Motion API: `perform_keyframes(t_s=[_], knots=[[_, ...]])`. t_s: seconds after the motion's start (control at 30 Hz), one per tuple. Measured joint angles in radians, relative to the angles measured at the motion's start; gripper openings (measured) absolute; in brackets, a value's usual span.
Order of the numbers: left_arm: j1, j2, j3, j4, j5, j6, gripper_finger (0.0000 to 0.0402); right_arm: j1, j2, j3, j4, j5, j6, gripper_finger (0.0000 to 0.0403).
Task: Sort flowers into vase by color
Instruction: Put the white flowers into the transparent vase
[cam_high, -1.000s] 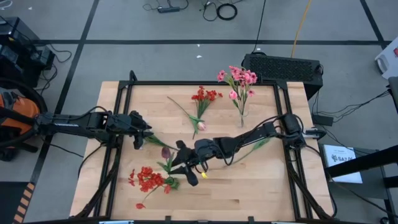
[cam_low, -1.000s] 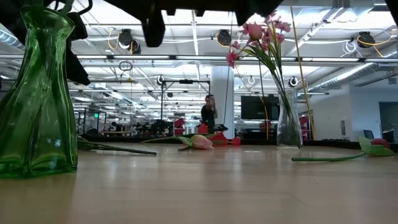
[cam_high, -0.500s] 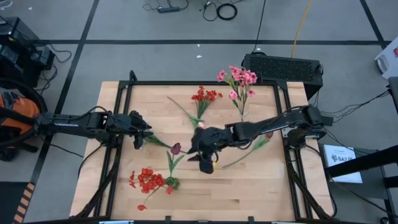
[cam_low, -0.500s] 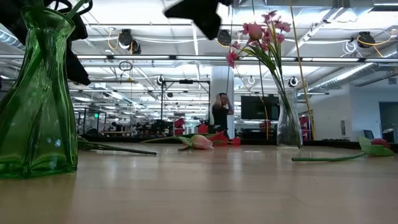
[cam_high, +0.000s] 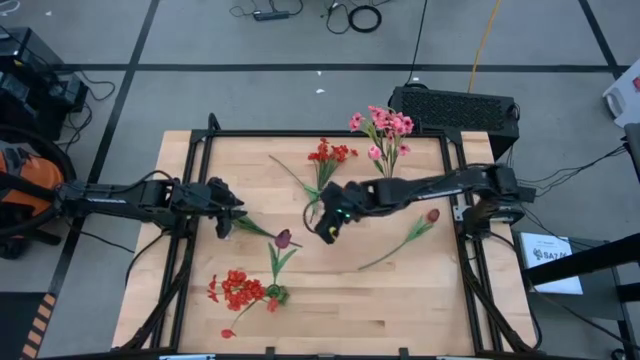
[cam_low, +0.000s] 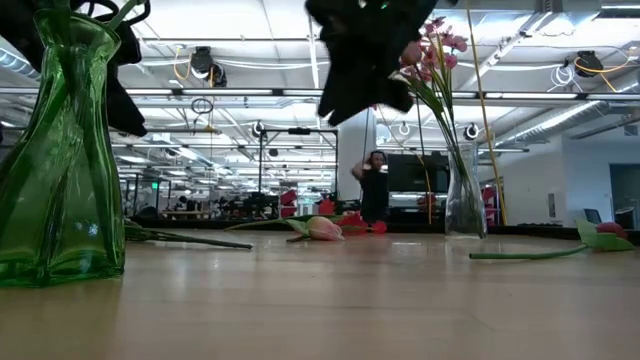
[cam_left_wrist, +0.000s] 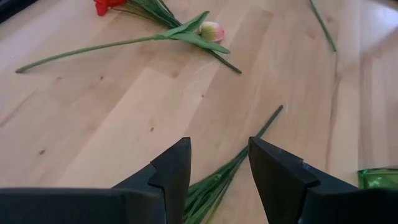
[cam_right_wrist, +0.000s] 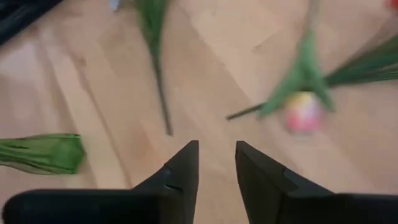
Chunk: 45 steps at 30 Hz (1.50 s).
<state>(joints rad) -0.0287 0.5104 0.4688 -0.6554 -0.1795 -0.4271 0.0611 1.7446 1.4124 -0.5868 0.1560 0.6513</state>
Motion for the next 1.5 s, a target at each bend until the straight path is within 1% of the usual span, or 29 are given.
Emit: perform_keyframes(t_s=[0.07, 0.13, 0.27, 0.37, 0.53, 0.73, 0.83, 0.93, 1.03, 1.33, 1.5], knots=[[0.0, 0.0, 0.011, -0.001, -0.002, -0.01, 0.0168, -0.023, 0.037, -0.001, 0.066, -0.065, -0.005, 0.0088], [0.0, 0.0, 0.026, 0.0, -0.007, -0.002, 0.0168, -0.04, 0.073, -0.001, 0.134, -0.087, -0.005, 0.0078], [0.0, 0.0, 0.064, -0.016, -0.009, 0.042, 0.0168, -0.063, 0.14, -0.001, 0.223, -0.084, -0.005, 0.006], [0.0, 0.0, 0.082, -0.02, -0.012, 0.048, 0.0168, -0.073, 0.187, -0.001, 0.271, -0.083, -0.009, 0.0047], [0.0, 0.0, 0.093, -0.02, -0.012, 0.05, 0.0168, -0.076, 0.27, -0.002, 0.373, -0.084, -0.085, 0.0031], [0.0, 0.0, 0.093, -0.021, -0.012, 0.05, 0.0168, -0.073, 0.34, -0.001, 0.568, -0.084, -0.101, 0.0024], [0.0, 0.0, 0.093, -0.021, -0.012, 0.049, 0.0168, -0.071, 0.375, -0.001, 0.658, -0.084, -0.138, 0.0024], [0.0, 0.0, 0.093, -0.021, -0.011, 0.048, 0.0168, -0.063, 0.404, 0.0, 0.719, -0.102, -0.183, 0.003], [0.0, 0.0, 0.093, -0.022, -0.011, 0.048, 0.0168, -0.05, 0.423, 0.0, 0.713, -0.11, -0.228, 0.0041], [0.0, 0.0, 0.093, -0.039, -0.005, 0.047, 0.0168, -0.007, 0.458, 0.0, 0.71, -0.102, -0.356, 0.0107], [0.0, 0.0, 0.093, -0.039, -0.005, 0.042, 0.0168, 0.007, 0.49, 0.0, 0.67, -0.101, -0.354, 0.013]])
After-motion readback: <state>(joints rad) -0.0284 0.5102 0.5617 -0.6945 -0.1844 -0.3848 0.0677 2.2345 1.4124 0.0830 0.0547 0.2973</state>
